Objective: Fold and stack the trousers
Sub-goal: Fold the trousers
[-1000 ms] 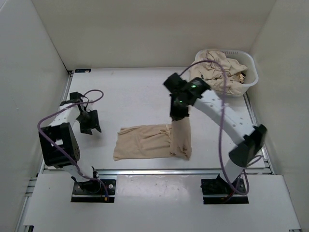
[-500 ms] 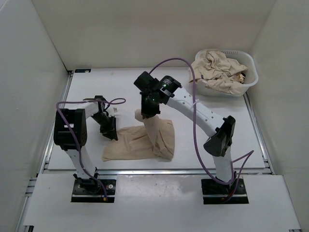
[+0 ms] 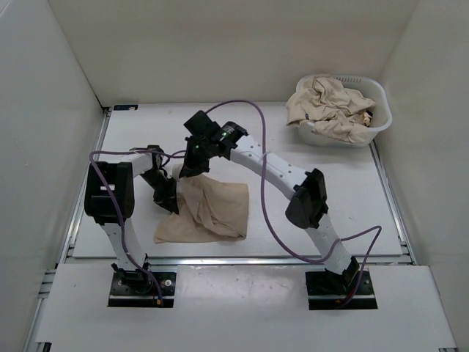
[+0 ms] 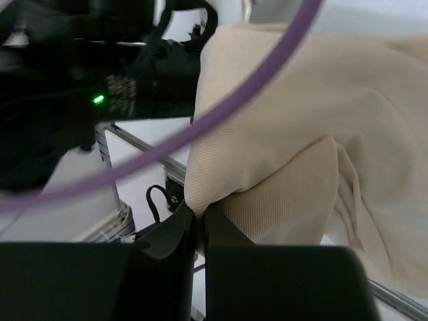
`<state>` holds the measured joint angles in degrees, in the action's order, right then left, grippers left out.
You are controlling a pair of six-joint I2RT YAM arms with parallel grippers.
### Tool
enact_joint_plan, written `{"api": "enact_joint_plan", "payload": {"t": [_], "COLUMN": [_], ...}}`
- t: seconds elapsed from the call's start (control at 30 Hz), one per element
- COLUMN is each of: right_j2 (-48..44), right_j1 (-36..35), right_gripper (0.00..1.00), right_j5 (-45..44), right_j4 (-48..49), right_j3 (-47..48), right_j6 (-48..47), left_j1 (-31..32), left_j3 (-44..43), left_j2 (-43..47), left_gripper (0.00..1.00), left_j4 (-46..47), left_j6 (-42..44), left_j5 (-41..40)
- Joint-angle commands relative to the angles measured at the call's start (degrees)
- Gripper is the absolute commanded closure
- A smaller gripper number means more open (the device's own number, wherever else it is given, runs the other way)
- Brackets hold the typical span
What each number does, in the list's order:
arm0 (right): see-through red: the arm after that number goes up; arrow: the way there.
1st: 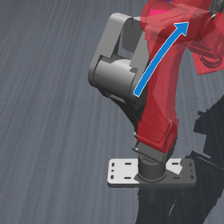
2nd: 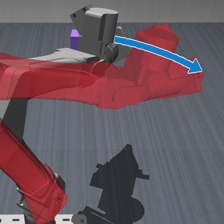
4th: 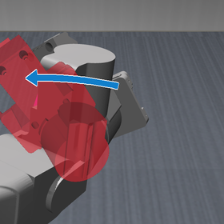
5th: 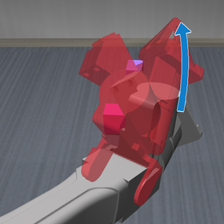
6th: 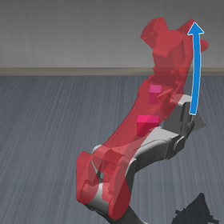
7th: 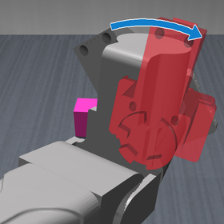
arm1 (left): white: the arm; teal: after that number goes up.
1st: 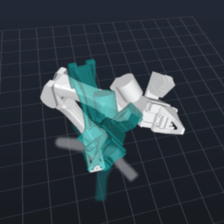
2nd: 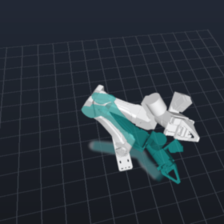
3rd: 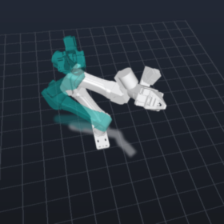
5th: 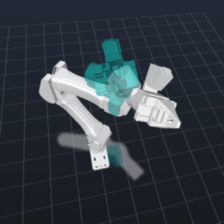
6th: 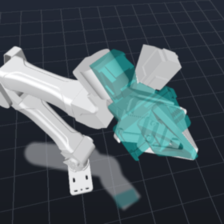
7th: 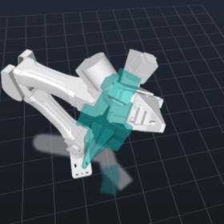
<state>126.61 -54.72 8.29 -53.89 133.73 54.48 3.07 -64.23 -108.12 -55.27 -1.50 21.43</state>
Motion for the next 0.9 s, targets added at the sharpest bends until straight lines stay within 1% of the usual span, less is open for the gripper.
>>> {"api": "enact_joint_plan", "payload": {"t": [0.0,0.07,0.1,0.13,0.2,0.23,0.27,0.3,0.33,0.37,0.4,0.43,0.5,0.57,0.63,0.67,0.7,0.73,0.77,0.8,0.83,0.87], "right_j2": [4.3,4.9,4.9,4.9,5.8,7.3,8.0,8.6,9.1,9.9,9.9,10.8,11.4,11.4,11.4,11.4,10.1,8.8,7.2,2.2,-1.0,-4.5], "right_j1": [-0.5,-0.5,-0.5,-0.5,-0.5,-0.5,-0.5,-0.5,-0.5,-1.0,-1.0,-1.0,-1.0,-1.0,-1.5,-1.5,-1.5,-0.7,0.8,1.7,2.9,5.2], "right_gripper": [1.0,1.0,1.0,1.0,1.0,0.97,0.92,0.79,0.74,0.67,0.57,0.52,0.45,0.42,0.42,0.42,0.42,0.42,0.42,0.42,0.41,0.39], "right_j5": [10.5,12.7,13.6,14.5,17.8,18.8,19.6,21.7,22.6,23.3,24.0,24.0,25.3,26.1,26.9,27.4,27.4,26.6,25.4,21.2,18.5,15.9], "right_j4": [5.9,7.2,8.3,10.5,11.1,11.1,11.1,11.1,12.8,12.8,13.5,13.5,14.4,16.4,16.4,16.4,15.1,14.0,12.6,9.7,9.1,9.1], "right_j3": [1.7,-0.4,-2.0,-4.7,-5.2,-4.4,-3.2,-3.2,-2.7,-2.2,-0.7,0.3,2.1,3.3,3.3,3.8,3.8,2.9,1.6,-4.0,-8.9,-14.6], "right_j6": [4.8,6.0,7.1,7.7,9.0,9.0,9.0,9.6,9.6,9.6,9.6,9.6,9.0,8.5,7.3,6.4,5.4,4.1,0.8,-0.6,-1.6,-2.2], "left_j1": [0.3,-0.5,-2.3,-3.3,-6.5,-7.6,-8.7,-10.7,-11.6,-12.6,-13.3,-15.0,-16.5,-17.0,-17.0,-16.3,-15.6,-14.8,-12.6,-11.5,-10.5,-7.9], "left_j3": [-1.2,-2.0,-2.0,-3.6,-4.9,-6.3,-7.0,-7.7,-9.0,-9.5,-10.0,-10.6,-12.7,-15.3,-17.2,-18.9,-19.6,-20.2,-20.2,-20.8,-20.2,-19.7], "left_j2": [-1.9,-1.9,-1.9,-1.9,-1.9,-1.4,-1.4,-0.8,-0.8,-0.3,-0.3,0.3,1.5,3.6,5.4,7.2,8.2,9.1,11.0,12.0,12.8,14.4], "left_gripper": [0.86,0.86,0.86,0.75,0.64,0.59,0.53,0.52,0.48,0.47,0.47,0.43,0.43,0.42,0.42,0.38,0.38,0.35,0.35,0.33,0.33,0.33], "left_j4": [7.6,7.6,7.6,7.6,7.1,7.1,6.4,5.6,5.6,5.1,5.1,4.6,4.6,3.9,3.2,2.5,1.2,0.3,-0.6,-1.5,-3.6,-4.8], "left_j6": [1.5,1.5,1.5,1.5,1.5,1.5,1.5,1.5,1.5,1.5,1.5,1.5,1.5,1.5,1.5,1.5,1.5,1.5,1.5,1.5,1.5,1.5], "left_j5": [-9.2,-10.7,-11.4,-13.2,-14.8,-16.0,-16.6,-17.3,-18.9,-19.8,-20.7,-22.4,-24.1,-25.2,-25.8,-24.9,-23.8,-23.1,-21.3,-19.8,-17.9,-14.1]}}
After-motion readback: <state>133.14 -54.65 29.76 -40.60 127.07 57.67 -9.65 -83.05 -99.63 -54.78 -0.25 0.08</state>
